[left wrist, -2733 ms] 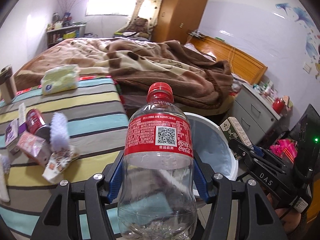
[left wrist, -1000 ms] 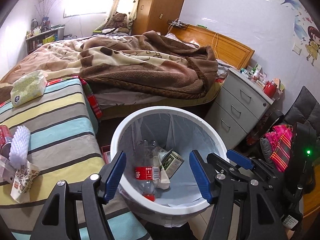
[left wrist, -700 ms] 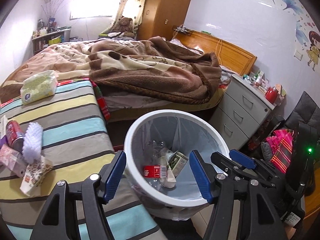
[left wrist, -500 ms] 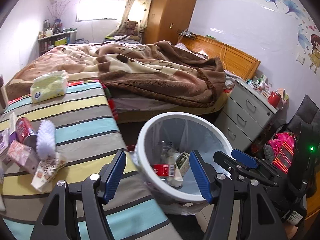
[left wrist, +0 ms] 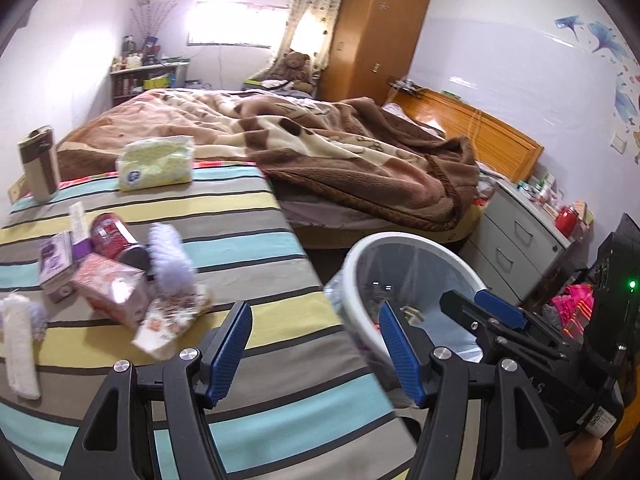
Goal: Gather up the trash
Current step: 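Move both open tools back from the bin toward the remaining items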
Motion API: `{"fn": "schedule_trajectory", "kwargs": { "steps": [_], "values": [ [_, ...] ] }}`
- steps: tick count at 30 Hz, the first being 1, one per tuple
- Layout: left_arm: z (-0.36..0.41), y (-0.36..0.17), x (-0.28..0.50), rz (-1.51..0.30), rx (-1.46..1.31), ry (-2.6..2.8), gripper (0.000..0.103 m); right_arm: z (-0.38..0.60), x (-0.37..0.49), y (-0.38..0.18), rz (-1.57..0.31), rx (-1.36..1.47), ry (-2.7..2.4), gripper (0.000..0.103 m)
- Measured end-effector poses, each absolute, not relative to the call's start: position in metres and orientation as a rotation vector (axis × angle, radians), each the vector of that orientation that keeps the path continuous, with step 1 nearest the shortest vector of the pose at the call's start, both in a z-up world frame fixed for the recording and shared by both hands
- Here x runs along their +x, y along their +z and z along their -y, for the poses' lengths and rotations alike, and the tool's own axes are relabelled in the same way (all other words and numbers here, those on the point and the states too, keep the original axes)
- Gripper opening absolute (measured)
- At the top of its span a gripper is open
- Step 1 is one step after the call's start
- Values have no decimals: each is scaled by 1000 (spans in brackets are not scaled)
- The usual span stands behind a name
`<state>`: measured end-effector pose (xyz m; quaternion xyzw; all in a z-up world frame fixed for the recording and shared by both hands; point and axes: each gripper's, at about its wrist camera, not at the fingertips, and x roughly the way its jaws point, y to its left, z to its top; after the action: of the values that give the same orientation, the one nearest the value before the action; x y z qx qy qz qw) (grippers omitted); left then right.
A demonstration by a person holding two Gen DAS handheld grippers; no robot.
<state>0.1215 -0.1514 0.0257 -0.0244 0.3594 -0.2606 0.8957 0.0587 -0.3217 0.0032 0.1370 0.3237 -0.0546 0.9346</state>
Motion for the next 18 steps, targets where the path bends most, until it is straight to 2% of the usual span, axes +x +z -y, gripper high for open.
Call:
{"fn": "schedule_trajectory", "kwargs": {
  "steps": [6,18],
  "values": [
    [110,22,124,-735,-83,-452,66,300,68,3,-655,260,-48,71],
    [26,13,136,-718,-141,-282,66,262,93,0,-671,215,38,71]
  ]
}}
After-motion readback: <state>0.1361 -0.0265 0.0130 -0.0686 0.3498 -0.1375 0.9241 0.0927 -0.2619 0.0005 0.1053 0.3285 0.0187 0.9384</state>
